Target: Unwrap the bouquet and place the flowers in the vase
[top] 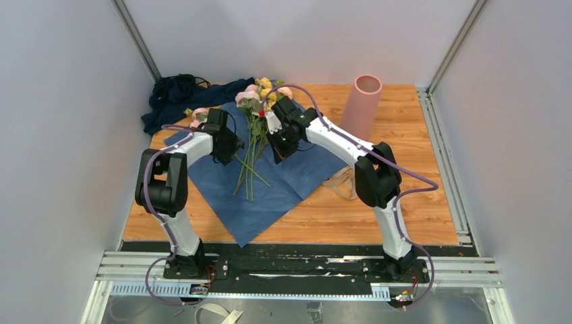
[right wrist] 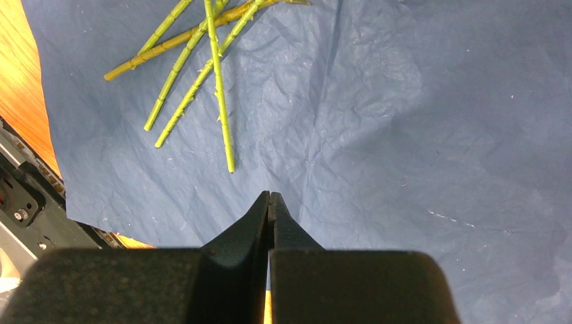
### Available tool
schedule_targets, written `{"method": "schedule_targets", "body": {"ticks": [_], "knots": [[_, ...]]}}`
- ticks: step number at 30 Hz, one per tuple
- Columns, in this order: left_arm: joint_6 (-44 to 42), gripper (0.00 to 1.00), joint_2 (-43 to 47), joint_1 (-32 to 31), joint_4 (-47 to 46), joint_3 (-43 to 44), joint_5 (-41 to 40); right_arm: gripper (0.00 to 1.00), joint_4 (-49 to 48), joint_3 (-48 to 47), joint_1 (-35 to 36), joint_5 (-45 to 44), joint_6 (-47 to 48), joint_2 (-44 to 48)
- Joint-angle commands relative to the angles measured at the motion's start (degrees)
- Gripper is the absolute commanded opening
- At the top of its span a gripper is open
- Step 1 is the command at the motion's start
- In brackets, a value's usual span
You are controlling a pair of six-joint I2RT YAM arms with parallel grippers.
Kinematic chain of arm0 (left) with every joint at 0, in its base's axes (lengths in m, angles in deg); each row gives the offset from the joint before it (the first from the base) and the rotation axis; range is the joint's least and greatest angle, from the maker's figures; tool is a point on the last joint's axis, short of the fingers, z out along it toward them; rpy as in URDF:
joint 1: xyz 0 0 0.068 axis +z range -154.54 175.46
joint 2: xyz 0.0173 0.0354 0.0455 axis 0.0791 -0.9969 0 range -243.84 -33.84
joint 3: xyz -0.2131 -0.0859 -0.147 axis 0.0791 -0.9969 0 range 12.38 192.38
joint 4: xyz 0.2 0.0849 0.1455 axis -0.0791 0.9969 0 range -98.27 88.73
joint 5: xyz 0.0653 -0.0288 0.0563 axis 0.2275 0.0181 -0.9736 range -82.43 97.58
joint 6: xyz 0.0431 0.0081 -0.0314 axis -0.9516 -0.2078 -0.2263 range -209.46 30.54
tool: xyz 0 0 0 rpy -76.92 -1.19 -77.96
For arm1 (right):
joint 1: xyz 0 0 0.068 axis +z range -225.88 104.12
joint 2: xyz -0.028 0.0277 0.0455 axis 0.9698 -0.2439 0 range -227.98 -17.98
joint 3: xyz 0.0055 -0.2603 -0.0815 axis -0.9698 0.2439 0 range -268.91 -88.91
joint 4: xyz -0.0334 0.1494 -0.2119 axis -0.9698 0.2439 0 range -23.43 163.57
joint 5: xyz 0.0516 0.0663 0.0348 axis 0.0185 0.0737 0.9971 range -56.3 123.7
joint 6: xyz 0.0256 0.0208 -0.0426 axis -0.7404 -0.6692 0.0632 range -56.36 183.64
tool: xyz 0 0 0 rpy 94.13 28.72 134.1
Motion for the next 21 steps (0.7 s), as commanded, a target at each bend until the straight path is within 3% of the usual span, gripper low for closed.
{"method": "schedule_targets", "body": {"ticks": [1, 3, 5, 7, 12, 17, 21], "knots": [[1.96, 0.65, -1.68, -0.14, 4.18, 1.2, -5.87, 0.0, 2.61, 0.77, -1.23, 1.79, 1.4, 1.48], [1.68, 0.65, -2.51, -0.2, 5.55, 1.66, -6.35, 0.0, 2.56, 0.82, -1.85, 2.03, 1.47, 1.53], [1.44, 0.47, -3.25, -0.18, 5.01, 1.64, -5.73, 0.0, 2.59, 1.11, -2.42, 2.37, 1.45, 1.62], [1.45, 0.21, -4.12, -0.21, 4.53, 1.97, -4.85, 0.0, 2.56, 1.58, -2.95, 2.79, 1.49, 1.79], [-2.9, 0.0, -2.55, -1.38, 5.0, 5.59, -5.51, 0.0, 2.56, 2.68, -3.33, 2.28, 2.1, 2.34], [-10.79, 0.0, 3.15, -2.62, 6.0, 11.48, -5.79, 0.0, 2.62, 0.95, -3.3, 2.01, 2.12, 2.31], [-19.71, 0.0, 7.65, -2.67, 2.84, 14.96, 0.76, 0.0, 2.22, -2.8, -3.36, 2.5, 1.21, 2.96]]}}
